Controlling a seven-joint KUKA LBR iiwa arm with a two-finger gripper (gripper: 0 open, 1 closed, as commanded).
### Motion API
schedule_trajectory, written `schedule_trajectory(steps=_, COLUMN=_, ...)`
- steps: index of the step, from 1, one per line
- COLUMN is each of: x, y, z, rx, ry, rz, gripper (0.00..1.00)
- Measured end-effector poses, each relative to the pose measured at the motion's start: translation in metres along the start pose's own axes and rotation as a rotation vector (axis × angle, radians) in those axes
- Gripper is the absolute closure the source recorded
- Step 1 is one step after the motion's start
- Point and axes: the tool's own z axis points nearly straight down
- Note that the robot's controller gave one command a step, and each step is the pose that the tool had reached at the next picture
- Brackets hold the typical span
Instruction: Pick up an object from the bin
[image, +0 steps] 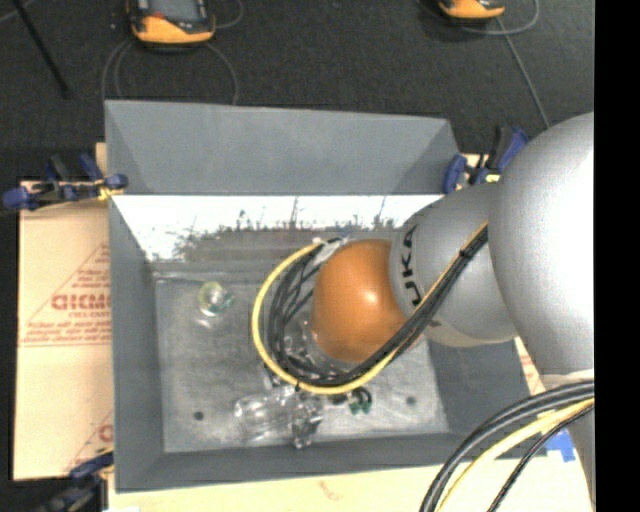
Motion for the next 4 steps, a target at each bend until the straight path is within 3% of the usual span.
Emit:
schedule_trajectory(steps=1, x=-0.004, y=-0.009, z=-0.024, rx=-0.005, ry=0.007, rz=-0.217, gripper=0.00)
schedule_trajectory(steps=2, x=-0.002, y=-0.008, z=-0.024, rx=-0.006, ry=0.012, rz=-0.291, gripper=0.00)
schedule_trajectory(steps=3, x=-0.007, y=-0.011, z=-0.001, rx=-0.004, ry=-0.007, rz=-0.431, gripper=0.00)
schedule_trajectory(steps=4, x=-0.010, y=-0.011, z=-0.004, rx=-0.006, ry=0.003, rz=-0.427, gripper=0.00)
